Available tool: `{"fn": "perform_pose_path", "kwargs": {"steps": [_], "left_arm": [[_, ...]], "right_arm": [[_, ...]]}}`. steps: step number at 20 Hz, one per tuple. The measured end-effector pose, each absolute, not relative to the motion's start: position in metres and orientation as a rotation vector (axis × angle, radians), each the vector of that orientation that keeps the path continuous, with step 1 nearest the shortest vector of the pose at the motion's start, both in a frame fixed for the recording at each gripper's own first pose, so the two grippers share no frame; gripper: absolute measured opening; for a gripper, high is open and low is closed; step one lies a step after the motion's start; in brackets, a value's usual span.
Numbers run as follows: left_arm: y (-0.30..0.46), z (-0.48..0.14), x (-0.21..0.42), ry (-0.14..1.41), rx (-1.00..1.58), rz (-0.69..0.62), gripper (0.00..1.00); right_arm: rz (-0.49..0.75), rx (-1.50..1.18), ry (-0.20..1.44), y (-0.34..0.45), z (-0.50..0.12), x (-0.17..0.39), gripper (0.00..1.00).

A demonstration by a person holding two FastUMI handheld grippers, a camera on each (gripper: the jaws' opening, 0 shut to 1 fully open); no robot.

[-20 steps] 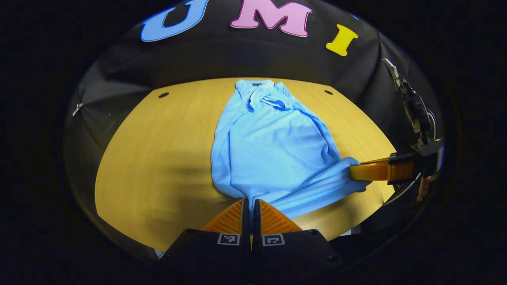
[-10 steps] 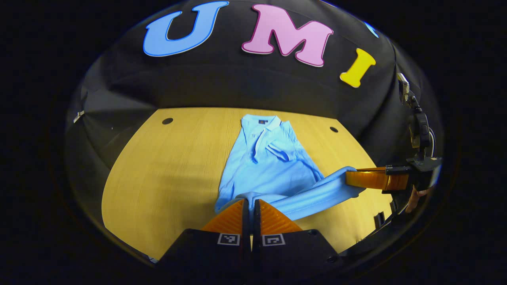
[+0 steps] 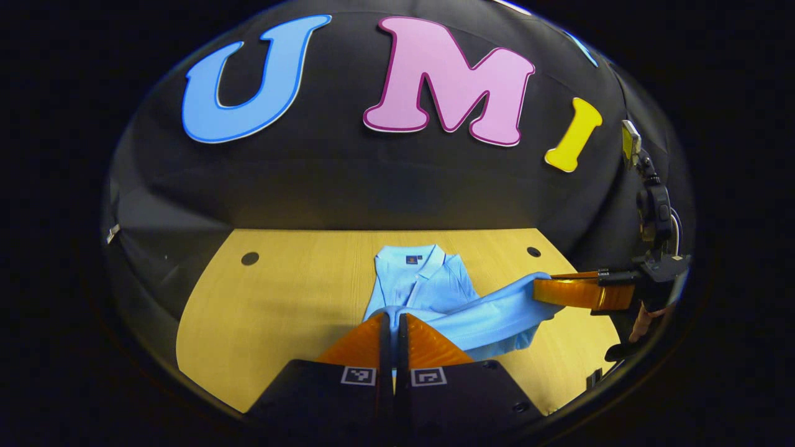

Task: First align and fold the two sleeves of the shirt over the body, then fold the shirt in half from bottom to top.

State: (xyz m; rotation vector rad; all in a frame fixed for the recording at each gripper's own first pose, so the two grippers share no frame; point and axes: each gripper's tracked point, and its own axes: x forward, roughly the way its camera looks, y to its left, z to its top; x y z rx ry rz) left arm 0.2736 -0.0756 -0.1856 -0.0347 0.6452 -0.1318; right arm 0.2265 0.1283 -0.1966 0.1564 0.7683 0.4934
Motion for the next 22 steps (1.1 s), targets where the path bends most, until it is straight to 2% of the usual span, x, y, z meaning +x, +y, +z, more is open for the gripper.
{"fn": "perform_pose_path", "kwargs": {"steps": [1, 2, 4, 6, 7, 14, 17, 19, 22], "left_arm": [[-0.076, -0.187, 0.286, 0.647, -0.039, -0.129, 0.11], [-0.078, -0.189, 0.298, 0.648, -0.042, -0.124, 0.06], [-0.076, -0.196, 0.324, 0.643, -0.043, -0.12, 0.06], [-0.07, -0.203, 0.349, 0.644, -0.04, -0.106, 0.06], [-0.068, -0.206, 0.362, 0.641, -0.044, -0.102, 0.06], [-0.055, -0.241, 0.458, 0.629, -0.064, -0.101, 0.06], [-0.058, -0.272, 0.487, 0.627, -0.027, -0.126, 0.06], [-0.06, -0.297, 0.502, 0.635, -0.01, -0.124, 0.06], [-0.066, -0.327, 0.513, 0.645, -0.034, -0.116, 0.06]], "right_arm": [[0.495, 0.158, 0.764, 0.131, -0.199, 0.239, 0.05], [0.495, 0.166, 0.758, 0.134, -0.2, 0.252, 0.05], [0.493, 0.182, 0.749, 0.14, -0.202, 0.278, 0.05], [0.485, 0.191, 0.737, 0.142, -0.207, 0.304, 0.0], [0.48, 0.198, 0.735, 0.144, -0.212, 0.316, 0.05], [0.408, 0.239, 0.73, 0.149, -0.252, 0.4, 0.05], [0.349, 0.236, 0.764, 0.144, -0.288, 0.42, 0.05], [0.322, 0.237, 0.801, 0.144, -0.317, 0.427, 0.0], [0.282, 0.207, 0.815, 0.138, -0.349, 0.436, 0.05]]}}
